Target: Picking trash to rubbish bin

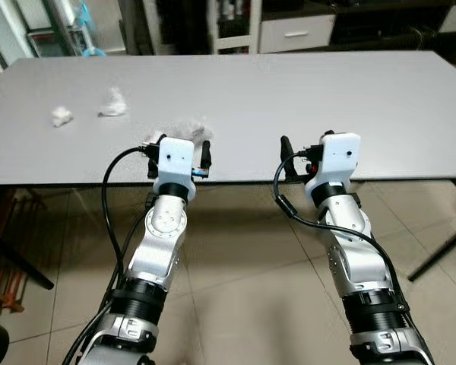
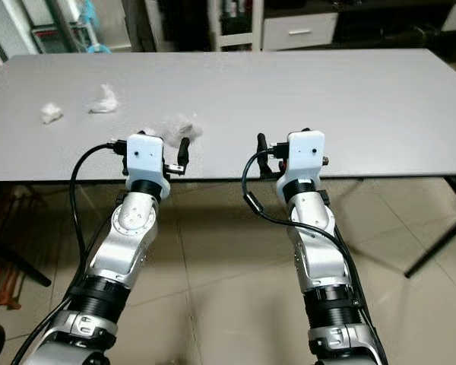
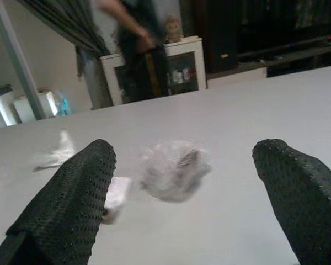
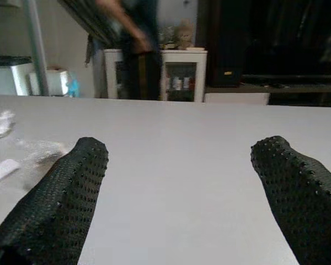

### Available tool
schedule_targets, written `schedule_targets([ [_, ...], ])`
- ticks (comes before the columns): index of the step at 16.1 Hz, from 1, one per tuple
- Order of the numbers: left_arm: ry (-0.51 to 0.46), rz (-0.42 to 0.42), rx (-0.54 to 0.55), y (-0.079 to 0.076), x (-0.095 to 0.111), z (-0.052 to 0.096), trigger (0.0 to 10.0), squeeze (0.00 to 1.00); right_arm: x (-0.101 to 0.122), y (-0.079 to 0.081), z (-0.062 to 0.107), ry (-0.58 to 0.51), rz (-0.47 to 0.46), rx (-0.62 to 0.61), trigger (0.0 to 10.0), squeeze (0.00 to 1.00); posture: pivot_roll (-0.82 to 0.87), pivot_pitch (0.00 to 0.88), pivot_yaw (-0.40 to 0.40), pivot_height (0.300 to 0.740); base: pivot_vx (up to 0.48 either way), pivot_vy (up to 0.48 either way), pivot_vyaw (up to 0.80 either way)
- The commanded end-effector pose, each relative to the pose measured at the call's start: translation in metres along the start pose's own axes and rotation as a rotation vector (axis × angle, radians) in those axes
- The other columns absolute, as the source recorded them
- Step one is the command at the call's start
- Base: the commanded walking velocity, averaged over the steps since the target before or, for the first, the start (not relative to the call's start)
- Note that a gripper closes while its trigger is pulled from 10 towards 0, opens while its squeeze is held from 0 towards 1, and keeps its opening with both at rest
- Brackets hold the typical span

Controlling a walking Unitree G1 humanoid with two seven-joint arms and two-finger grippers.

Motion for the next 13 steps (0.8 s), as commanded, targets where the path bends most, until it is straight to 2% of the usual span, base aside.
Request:
schedule_targets([
  [1, 0.01, -0.009, 0.019, 0.0057, -0.0035, 0.0003, 10.0, 0.0, 0.0009, 0.0095, -0.0008, 0.001, -0.005, 0.034, 10.0, 0.0, -0.03, 0.067, 0.017, 0.74, 0.48, 0.0, 0.0],
  [13, 0.012, -0.018, 0.018, 0.0061, -0.0031, -0.0011, 10.0, 0.0, -0.0005, 0.0117, -0.0009, 0.008, -0.01, 0.047, 10.0, 0.0, -0.03, 0.074, 0.021, 0.74, 0.403, 0.0, 0.0],
])
Point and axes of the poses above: a point about 5 cm out from each wrist's last joint towards the gripper, its own z axis pointing back from the gripper into the wrist, its own x axis along the axis of the wrist's last joint, y = z × x, the point moved 5 cm from there along -z, pointing out of the wrist towards the gripper, and after that the axes turned 6 degrees about -z, right-handed, at the moved point
